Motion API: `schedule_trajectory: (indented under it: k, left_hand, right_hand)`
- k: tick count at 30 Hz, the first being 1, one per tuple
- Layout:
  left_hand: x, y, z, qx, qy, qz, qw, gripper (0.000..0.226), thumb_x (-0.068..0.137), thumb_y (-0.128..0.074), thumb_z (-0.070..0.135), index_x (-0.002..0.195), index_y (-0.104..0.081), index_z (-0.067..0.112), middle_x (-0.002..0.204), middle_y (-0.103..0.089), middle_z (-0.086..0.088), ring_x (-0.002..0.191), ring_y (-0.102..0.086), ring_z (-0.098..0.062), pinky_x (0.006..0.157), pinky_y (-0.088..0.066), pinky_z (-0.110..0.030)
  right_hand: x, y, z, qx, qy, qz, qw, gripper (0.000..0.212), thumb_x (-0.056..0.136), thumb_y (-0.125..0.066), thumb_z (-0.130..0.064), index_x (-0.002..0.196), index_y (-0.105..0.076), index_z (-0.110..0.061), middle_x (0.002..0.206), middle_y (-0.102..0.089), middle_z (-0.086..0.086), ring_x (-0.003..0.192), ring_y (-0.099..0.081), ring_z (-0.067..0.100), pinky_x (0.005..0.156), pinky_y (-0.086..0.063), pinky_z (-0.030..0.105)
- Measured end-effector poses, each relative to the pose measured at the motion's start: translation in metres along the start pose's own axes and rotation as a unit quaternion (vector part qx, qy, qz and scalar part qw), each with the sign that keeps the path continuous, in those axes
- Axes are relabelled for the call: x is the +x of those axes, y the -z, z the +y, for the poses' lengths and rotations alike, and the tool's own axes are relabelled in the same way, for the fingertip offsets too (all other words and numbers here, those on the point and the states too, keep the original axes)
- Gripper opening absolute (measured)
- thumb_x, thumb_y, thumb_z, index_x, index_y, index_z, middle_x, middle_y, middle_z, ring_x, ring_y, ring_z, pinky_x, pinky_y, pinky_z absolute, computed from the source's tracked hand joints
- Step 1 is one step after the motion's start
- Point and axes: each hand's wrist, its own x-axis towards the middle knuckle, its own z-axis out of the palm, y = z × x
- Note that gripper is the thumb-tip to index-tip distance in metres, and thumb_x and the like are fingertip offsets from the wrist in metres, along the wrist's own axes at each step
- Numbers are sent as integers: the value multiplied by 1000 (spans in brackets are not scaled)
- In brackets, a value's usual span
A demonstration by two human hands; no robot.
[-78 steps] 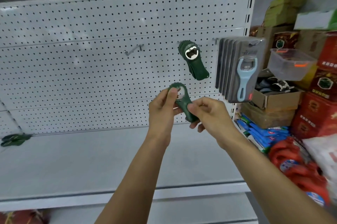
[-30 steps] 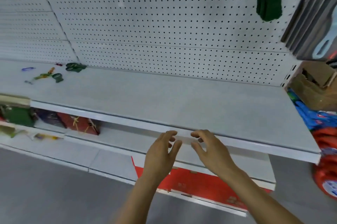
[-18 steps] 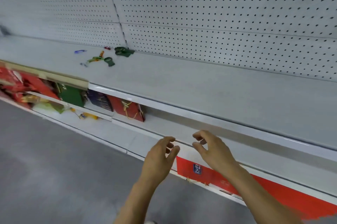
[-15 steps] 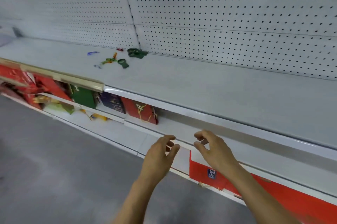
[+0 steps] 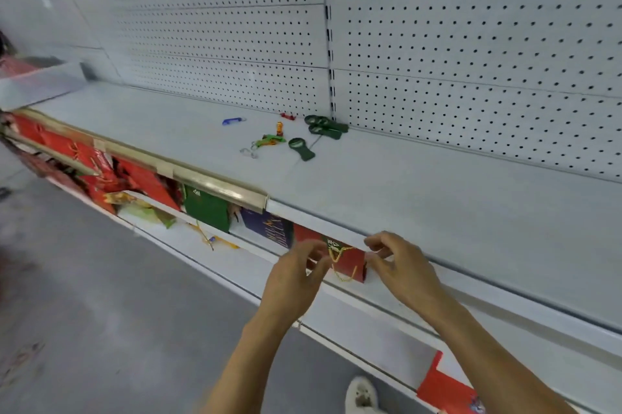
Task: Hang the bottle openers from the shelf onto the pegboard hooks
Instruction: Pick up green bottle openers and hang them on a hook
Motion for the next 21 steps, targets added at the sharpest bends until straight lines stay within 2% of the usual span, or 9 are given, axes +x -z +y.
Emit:
schedule_trajectory:
  k: [5,8,13,18,21]
  left_hand:
    - [88,25,-21,-34,23,0,999,28,95,-56,35,120,-59,26,104,-65,11,90,-62,-5,82,-54,-27]
    - [145,35,-28,-53,40,6,998,27,95,-56,35,120,-59,24,107,-66,8,89,-60,-5,81,-51,-23]
    - [244,33,-36,-32,76,31,996,34,96,-54,37,126,-54,20,116,-62,1,92,-61,-14,80,-44,-26]
    - [318,27,-60,43,141,8,989,48,96,-50,44,131,-44,12,128,-53,-10,110,-57,-30,87,-44,-38]
    - [350,21,-67,141,151,-25,978,63,91,-47,60,129,-39,11,128,-49,-10,109,-57,-32,73,-43,-37]
  right_hand:
    - [89,-10,-11,-2,7,14,1000,19,91,-59,-29,110,-62,-28,108,-63,-16,99,-60,5,87,-50,31]
    - [144,-19,-23,-2,8,30,1000,20,92,-59,-28,112,-62,-26,110,-63,-14,101,-58,5,88,-49,28]
    - [236,-39,-35,-33,31,29,999,21,93,-56,-27,113,-62,-23,116,-61,-4,110,-53,13,92,-46,32]
    - [324,-44,-43,-92,11,27,995,25,93,-55,-29,116,-60,-21,124,-56,1,118,-45,18,93,-44,35]
    - [367,-49,-40,-139,-18,24,990,31,93,-55,-29,121,-57,-18,129,-52,6,123,-41,22,96,-44,39]
